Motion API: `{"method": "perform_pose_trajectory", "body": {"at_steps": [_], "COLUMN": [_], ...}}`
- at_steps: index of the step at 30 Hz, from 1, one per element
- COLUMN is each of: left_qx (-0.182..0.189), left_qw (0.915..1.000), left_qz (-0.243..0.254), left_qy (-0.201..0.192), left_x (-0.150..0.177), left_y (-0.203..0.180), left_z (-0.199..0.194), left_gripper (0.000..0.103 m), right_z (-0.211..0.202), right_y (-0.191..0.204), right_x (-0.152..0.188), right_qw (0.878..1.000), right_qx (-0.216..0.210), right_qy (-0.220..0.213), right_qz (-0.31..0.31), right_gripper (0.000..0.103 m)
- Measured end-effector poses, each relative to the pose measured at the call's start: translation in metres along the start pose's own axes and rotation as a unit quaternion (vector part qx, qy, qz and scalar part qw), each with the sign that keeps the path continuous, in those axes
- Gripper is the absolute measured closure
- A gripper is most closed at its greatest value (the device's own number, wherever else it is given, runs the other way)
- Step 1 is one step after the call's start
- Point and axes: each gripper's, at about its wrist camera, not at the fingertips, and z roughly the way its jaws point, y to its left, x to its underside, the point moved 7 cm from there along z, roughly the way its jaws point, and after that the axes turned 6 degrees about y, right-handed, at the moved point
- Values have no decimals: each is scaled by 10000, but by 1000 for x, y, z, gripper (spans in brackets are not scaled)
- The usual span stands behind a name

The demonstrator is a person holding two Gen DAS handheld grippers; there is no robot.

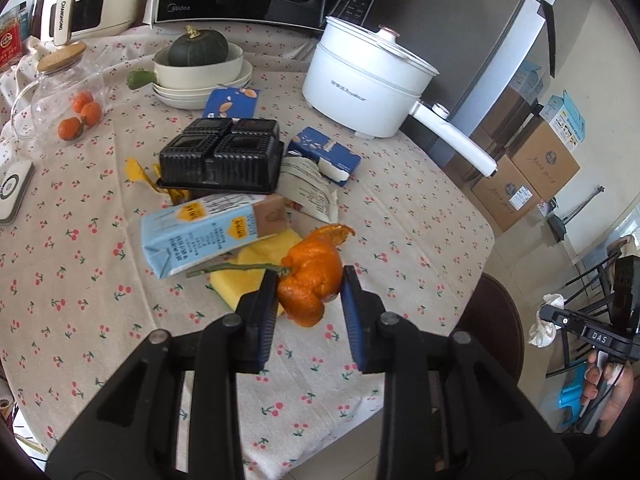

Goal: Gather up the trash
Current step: 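Drop the carrot toy into the bin with the left gripper while the right gripper releases the tissue there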

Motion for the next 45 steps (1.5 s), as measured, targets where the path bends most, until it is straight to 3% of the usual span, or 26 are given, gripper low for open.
{"method": "perform_pose_trajectory", "body": {"at_steps": [9, 25, 27, 29, 30, 31, 34, 41, 42, 44, 45], "left_qx": [545, 1139, 1148, 1009, 883, 749, 420, 202, 193, 171, 163], "left_qw": [9947, 9714, 9693, 9702, 9714, 9720, 9723, 9724, 9726, 9733, 9736], "left_qz": [824, 1803, 1888, 1923, 1946, 1975, 2033, 2050, 2045, 2018, 2005], "left_qy": [299, 1044, 1081, 1074, 1033, 1027, 1071, 1093, 1091, 1081, 1078], "left_x": [28, 86, 91, 92, 92, 91, 91, 89, 88, 88, 87], "left_y": [-89, -214, -222, -225, -225, -223, -217, -205, -204, -202, -201], "left_z": [18, 87, 92, 96, 97, 99, 105, 108, 108, 107, 107], "left_gripper": [71, 70, 61, 21, 6, 1, 0, 0, 0, 0, 0], "right_z": [-4, -15, -15, -15, -15, -15, -14, -8, -8, -9, -11], "right_y": [-47, -134, -140, -144, -145, -147, -149, -147, -147, -146, -147], "right_x": [30, 74, 75, 76, 76, 76, 77, 74, 73, 71, 70], "right_qw": [9993, 9947, 9942, 9940, 9939, 9939, 9938, 9935, 9932, 9912, 9899], "right_qx": [306, 672, 686, 693, 697, 699, 714, 757, 812, 1045, 1172], "right_qy": [114, 217, 233, 247, 253, 259, 285, 349, 333, 323, 272], "right_qz": [207, 754, 795, 810, 812, 812, 800, 779, 763, 742, 756], "right_gripper": [90, 89, 89, 89, 89, 89, 89, 88, 85, 50, 17]}}
